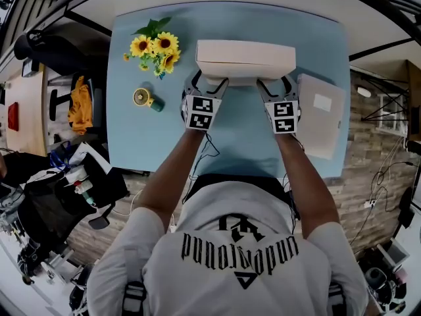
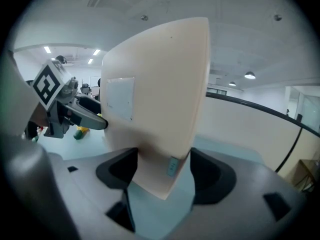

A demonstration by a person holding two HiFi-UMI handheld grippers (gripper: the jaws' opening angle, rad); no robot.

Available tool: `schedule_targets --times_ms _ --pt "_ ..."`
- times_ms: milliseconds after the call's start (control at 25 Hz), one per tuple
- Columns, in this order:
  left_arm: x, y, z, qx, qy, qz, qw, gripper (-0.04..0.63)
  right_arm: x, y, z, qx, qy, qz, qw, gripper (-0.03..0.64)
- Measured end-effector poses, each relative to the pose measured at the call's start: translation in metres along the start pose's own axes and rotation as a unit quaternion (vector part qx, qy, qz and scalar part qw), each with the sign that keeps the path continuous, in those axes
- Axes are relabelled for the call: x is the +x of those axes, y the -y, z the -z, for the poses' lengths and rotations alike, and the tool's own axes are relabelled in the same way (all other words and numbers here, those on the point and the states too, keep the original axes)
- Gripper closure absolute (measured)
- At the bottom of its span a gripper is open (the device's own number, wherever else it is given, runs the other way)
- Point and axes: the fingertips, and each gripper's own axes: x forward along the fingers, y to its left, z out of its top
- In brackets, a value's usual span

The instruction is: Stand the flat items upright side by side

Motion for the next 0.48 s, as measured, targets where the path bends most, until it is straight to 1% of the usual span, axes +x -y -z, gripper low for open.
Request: schedule_targets --times_ms 160,480 --pt "-0.0036 0.0003 -0.0052 -0.003 0.009 0.003 0.9999 0.218 0.0007 0.0001 0.0051 0.005 -0.005 -0.003 1.0 0.273" --pt "-0.0086 0.0041 -0.0008 -0.003 0.014 0.01 0.9998 0.213 -0.0068 -0.0032 0.0071 0.007 -0.007 -0.003 1.0 0.249"
